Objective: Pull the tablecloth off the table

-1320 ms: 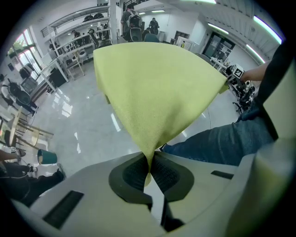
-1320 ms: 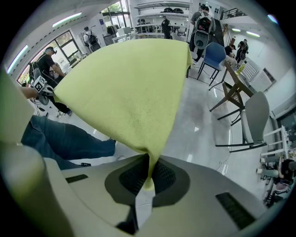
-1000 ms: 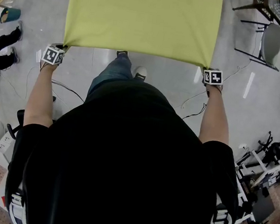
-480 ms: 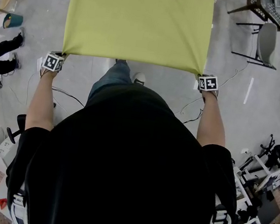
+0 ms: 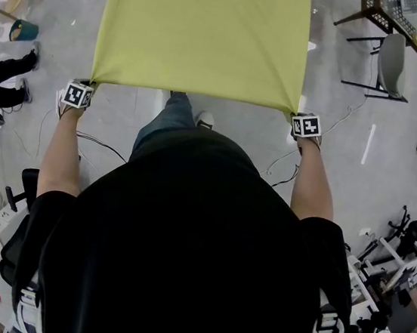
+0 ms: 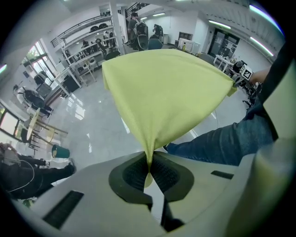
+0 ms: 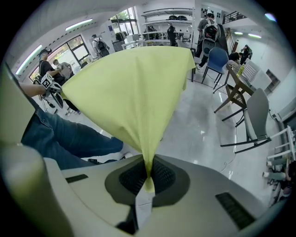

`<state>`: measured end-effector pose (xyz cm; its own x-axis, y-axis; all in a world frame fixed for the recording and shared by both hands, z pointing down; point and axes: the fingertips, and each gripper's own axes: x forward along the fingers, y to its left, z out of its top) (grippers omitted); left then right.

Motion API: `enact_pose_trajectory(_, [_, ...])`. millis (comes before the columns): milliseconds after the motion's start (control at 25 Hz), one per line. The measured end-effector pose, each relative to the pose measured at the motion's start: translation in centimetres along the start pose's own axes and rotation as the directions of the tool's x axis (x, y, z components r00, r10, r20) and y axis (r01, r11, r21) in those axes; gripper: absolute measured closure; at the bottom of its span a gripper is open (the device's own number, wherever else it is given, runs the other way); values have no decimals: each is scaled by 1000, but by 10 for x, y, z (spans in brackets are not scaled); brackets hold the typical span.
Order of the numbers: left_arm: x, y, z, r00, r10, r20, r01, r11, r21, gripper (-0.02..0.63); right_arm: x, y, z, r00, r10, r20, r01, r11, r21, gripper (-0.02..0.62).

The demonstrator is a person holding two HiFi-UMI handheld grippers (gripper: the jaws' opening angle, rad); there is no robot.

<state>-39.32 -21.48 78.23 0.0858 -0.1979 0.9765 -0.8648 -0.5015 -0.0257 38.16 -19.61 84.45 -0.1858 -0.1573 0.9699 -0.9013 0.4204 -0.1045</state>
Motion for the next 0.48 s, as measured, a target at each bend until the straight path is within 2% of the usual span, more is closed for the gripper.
enact_pose_trajectory(480, [-26, -38, -46, 999, 23, 22, -23, 999, -26, 582, -21, 18, -52, 999, 2, 34, -2, 1000, -8, 577])
